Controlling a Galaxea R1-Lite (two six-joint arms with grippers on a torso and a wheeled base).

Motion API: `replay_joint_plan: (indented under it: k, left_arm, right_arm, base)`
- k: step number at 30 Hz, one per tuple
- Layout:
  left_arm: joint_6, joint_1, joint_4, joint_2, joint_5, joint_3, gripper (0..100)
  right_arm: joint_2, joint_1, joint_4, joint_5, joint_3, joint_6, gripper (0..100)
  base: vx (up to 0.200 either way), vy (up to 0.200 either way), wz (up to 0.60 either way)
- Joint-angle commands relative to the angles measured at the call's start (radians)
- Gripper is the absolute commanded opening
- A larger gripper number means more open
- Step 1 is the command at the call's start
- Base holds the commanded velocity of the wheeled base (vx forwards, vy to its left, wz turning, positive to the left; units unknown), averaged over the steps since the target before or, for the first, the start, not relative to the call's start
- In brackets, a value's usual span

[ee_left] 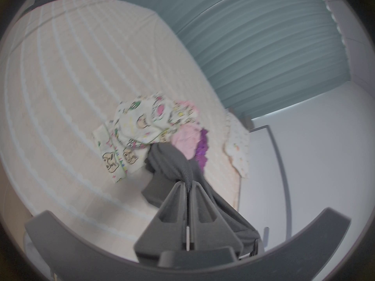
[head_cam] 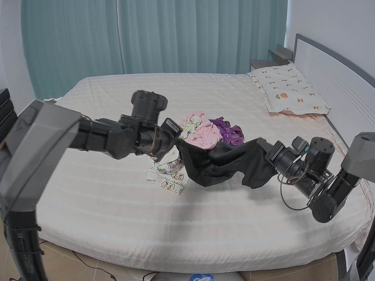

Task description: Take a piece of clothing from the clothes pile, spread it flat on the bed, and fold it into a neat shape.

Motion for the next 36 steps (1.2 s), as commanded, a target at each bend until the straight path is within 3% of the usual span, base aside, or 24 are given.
replay_joint_plan:
  k: [1, 3, 13, 24, 36]
  left_arm:
    - [0.106, 0.006, -0.166, -0.291, -0.016, 0.238, 0]
    - [0.111, 0.006, -0.198, -0.291, -0.016, 0.308, 0]
    - [0.054, -0.003, -0.198, -0.285, -0.037, 0.466, 0]
    - [-0.053, -0.010, -0.201, -0.253, -0.080, 0.505, 0]
    - [-0.061, -0.002, -0.201, -0.244, -0.093, 0.508, 0]
  right_arm:
    - [-0.213, -0.005, 0.012, 0.064, -0.044, -0.006, 0]
    - [-0.154, 0.009, 0.000, 0.087, 0.007, -0.007, 0]
    - [-0.002, 0.046, -0.052, 0.081, 0.048, 0.010, 0]
    - [0.044, 0.060, -0.052, 0.018, 0.091, 0.010, 0]
    - [0.063, 0.058, -0.052, 0.017, 0.096, 0.028, 0]
  base:
    - [0.000, 0.000, 0.00]
    - [0.000, 0.000, 0.00]
    - [0.000, 0.000, 0.00]
    - [0.000, 0.000, 0.00]
    - [0.000, 0.000, 0.00]
